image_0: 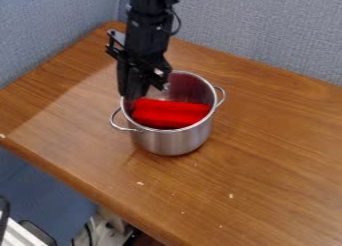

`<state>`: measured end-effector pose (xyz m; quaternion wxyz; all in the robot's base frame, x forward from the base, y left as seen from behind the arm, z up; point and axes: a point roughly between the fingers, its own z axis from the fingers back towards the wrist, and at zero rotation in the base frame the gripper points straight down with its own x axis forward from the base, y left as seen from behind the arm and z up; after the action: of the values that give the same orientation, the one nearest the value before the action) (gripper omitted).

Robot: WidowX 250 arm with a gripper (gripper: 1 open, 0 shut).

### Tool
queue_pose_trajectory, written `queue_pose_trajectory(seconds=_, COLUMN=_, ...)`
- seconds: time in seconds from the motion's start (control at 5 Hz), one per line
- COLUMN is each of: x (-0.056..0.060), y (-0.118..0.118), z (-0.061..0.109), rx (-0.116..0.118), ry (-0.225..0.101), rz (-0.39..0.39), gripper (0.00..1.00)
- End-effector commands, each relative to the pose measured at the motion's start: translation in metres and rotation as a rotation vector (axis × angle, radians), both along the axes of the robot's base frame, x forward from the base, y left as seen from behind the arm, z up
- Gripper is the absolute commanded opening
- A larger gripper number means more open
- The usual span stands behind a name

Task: Move the red object from the metal pot to the table

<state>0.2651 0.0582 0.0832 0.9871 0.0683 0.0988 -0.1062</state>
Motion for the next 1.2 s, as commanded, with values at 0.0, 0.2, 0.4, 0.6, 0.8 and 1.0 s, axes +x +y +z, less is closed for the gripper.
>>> queue_pose_trajectory(seconds=0.0, x=0.003, y=-0.009, z=0.014, rx=0.022, ry=-0.055, rz=0.016, gripper=0.0)
queue_pose_trajectory(seconds=0.2, x=-0.005, y=-0.009, z=0.021, rx=0.02, ry=-0.054, rz=0.031, gripper=1.0)
queue_pose_trajectory(seconds=0.4, x=-0.008, y=-0.012, z=0.026, rx=0.019, ry=-0.059, rz=0.044, gripper=0.0)
queue_pose_trajectory(seconds=0.6, x=0.002, y=-0.02, z=0.023, rx=0.019, ry=-0.062, rz=0.062, gripper=0.0)
queue_pose_trajectory(seconds=0.8, x=0.011, y=-0.029, z=0.023, rx=0.035, ry=-0.083, rz=0.068, gripper=0.0)
queue_pose_trajectory(seconds=1.0, x=0.024, y=-0.048, z=0.029, rx=0.024, ry=-0.111, rz=0.044, gripper=0.0)
